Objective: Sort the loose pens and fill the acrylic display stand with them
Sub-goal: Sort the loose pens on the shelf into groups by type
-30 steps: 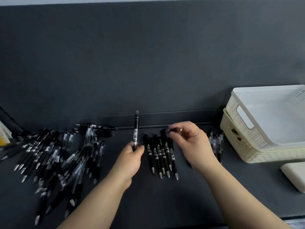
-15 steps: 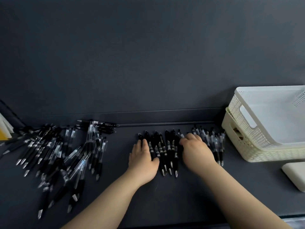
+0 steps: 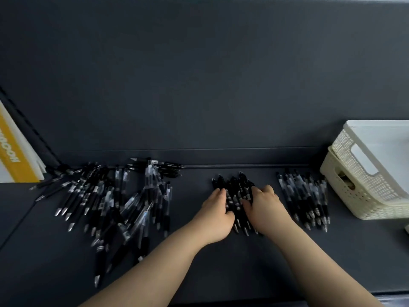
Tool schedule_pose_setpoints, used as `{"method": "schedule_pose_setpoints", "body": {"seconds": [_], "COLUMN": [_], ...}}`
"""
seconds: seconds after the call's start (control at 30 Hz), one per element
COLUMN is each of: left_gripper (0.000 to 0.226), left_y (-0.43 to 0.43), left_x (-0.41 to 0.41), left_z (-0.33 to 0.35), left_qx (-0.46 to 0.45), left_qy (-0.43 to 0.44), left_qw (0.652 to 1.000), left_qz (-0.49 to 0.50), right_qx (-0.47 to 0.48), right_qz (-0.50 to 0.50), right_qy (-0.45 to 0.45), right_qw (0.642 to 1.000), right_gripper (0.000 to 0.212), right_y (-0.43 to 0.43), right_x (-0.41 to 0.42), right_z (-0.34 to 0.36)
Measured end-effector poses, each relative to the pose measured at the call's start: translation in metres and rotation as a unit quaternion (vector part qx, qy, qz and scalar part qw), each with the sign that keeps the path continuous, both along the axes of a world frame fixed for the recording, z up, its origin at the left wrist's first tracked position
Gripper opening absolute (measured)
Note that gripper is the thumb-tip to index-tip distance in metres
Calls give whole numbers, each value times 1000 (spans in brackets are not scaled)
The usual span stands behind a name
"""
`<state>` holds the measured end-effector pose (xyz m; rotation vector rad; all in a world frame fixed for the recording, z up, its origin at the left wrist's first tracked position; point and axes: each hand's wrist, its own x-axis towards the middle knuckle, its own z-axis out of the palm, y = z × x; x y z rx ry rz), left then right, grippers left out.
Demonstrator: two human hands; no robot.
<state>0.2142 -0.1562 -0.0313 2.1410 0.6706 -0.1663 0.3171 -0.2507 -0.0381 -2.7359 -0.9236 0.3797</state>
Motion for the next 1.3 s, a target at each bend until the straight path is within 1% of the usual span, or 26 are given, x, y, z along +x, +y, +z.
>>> {"method": "schedule_pose_setpoints", "body": {"seconds": [0.1, 0.17, 0.23, 0.3, 0.33, 0.37, 0.4, 0.47, 0.53, 0.63, 0.7, 0.73, 0.77, 0.83, 0.9, 0.97, 1.03, 1.1, 1.17, 1.23, 1.27, 1.3], "left_gripper": [64, 62, 57, 52, 52, 54, 59, 72, 83, 87, 90, 91, 90, 80, 63, 41, 26, 22, 19, 6, 4, 10], "left_y": [13, 22, 41, 72, 89, 105, 118, 134, 138, 142, 147, 148, 150, 151, 154, 161, 171, 181, 188, 194, 196, 198], "left_x": [-20, -35, -49, -59, -64, -67, -69, -68, -64, -59, -59, -60, -60, -61, -64, -69, -76, -82, -88, -93, -95, -97], "left_z": [5, 12, 21, 27, 30, 31, 32, 28, 21, 15, 15, 15, 14, 12, 10, 10, 8, 8, 9, 14, 17, 19], "left_qx": [-14, 2, 71, 181, 222, 241, 240, 216, 212, 230, 221, 212, 205, 204, 200, 154, 60, -31, -96, -163, -197, -228], "left_qy": [-4, -18, -42, -52, -35, -2, 40, 120, 163, 172, 167, 163, 157, 141, 120, 84, 28, -24, -46, -66, -82, -100], "left_qw": [999, 999, 996, 981, 970, 962, 959, 958, 956, 952, 956, 959, 961, 962, 964, 974, 983, 978, 970, 958, 949, 938], "left_qz": [-34, -50, -24, 57, 97, 128, 147, 146, 123, 106, 98, 97, 99, 116, 130, 145, 174, 206, 218, 226, 233, 242], "right_qx": [-13, -17, -23, -9, 6, 23, 38, 50, 64, 98, 117, 120, 125, 128, 126, 123, 110, 91, 74, 50, 37, 27], "right_qz": [-12, -31, -44, -46, -40, -29, -16, 18, 45, 71, 77, 74, 73, 72, 75, 69, 52, 38, 32, 28, 27, 28], "right_qy": [-18, -25, -55, -90, -101, -106, -106, -89, -43, 45, 78, 88, 94, 102, 107, 111, 115, 113, 109, 108, 109, 108], "right_qw": [1000, 999, 997, 995, 994, 994, 994, 995, 996, 992, 987, 986, 985, 984, 983, 984, 986, 989, 991, 992, 993, 993], "right_gripper": [30, 32, 39, 49, 52, 54, 54, 52, 48, 35, 14, 9, 8, 6, 10, 15, 18, 21, 25, 27, 27, 26], "right_y": [8, 11, 14, 20, 26, 33, 40, 56, 70, 90, 102, 108, 114, 123, 130, 136, 141, 144, 146, 146, 145, 146], "right_x": [-10, -14, -20, -30, -37, -46, -56, -76, -93, -111, -119, -123, -127, -133, -139, -142, -143, -143, -144, -144, -143, -143], "right_z": [-2, -1, 2, 7, 10, 13, 15, 15, 12, 6, 4, 4, 4, 1, -1, -2, -1, -1, -1, 1, 2, 4]}}
